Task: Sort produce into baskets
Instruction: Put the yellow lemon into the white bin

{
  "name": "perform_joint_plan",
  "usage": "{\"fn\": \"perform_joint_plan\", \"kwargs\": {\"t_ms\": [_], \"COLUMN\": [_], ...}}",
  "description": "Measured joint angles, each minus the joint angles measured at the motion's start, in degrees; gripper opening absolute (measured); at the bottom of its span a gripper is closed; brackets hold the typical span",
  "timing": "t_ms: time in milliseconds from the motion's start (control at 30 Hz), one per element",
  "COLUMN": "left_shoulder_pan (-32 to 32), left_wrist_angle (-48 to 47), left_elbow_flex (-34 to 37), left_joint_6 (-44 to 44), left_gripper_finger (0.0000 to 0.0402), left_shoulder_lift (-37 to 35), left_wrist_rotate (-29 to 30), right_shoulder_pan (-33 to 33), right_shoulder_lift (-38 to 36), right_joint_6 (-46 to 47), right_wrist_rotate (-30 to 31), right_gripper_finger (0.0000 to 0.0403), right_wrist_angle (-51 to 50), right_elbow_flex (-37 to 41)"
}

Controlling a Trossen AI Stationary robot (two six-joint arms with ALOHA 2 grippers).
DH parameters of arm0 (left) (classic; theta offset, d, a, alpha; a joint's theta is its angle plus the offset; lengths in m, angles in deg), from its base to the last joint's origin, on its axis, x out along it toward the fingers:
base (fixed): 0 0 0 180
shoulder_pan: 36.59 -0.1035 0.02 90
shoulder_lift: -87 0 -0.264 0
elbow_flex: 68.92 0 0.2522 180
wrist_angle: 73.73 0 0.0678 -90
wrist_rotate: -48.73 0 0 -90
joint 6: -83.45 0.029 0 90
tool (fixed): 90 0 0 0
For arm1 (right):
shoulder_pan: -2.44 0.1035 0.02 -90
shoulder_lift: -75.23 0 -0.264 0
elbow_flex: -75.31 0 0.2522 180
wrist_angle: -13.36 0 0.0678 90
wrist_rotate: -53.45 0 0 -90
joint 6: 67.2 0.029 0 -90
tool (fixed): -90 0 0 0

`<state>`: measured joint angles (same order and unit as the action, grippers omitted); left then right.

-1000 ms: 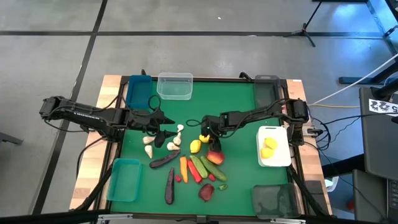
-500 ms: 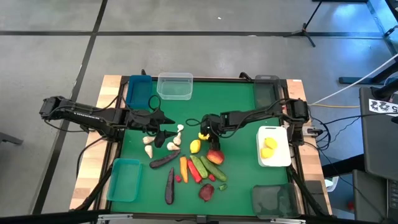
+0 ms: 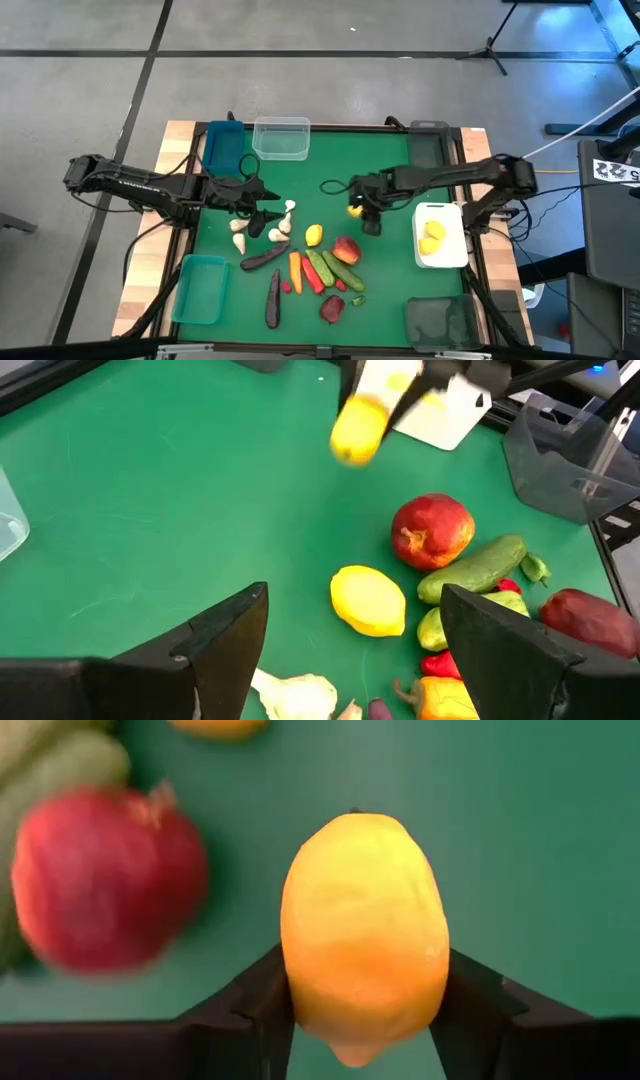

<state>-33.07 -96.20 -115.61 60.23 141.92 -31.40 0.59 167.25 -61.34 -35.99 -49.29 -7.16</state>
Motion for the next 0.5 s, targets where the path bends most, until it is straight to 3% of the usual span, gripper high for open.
{"fn": "perform_joint_plan", "kwargs": {"t_ms": [267, 500], "left_shoulder_pan": [0.3, 0.3], "left_wrist_angle": [0.2, 0.3], "left_elbow_flex": [0.0, 0.0], "left_joint_6": [-0.4, -0.3], "left_gripper_finger": [0.0290, 0.0290], "left_shoulder_lift": [0.0, 0.0], "left_wrist_rotate": [0.0, 0.0], "right_shoulder_pan": [4.3, 13.5], "right_shoulder_lift": [-9.7, -14.2], "right_joint_6": [23.1, 45.3], "right_wrist_rotate": [8.6, 8.8], "right_gripper_finger": [0.0183, 0.0184], "right_wrist_angle": [-28.1, -38.6], "right_elbow_flex": [0.0, 0.0]}}
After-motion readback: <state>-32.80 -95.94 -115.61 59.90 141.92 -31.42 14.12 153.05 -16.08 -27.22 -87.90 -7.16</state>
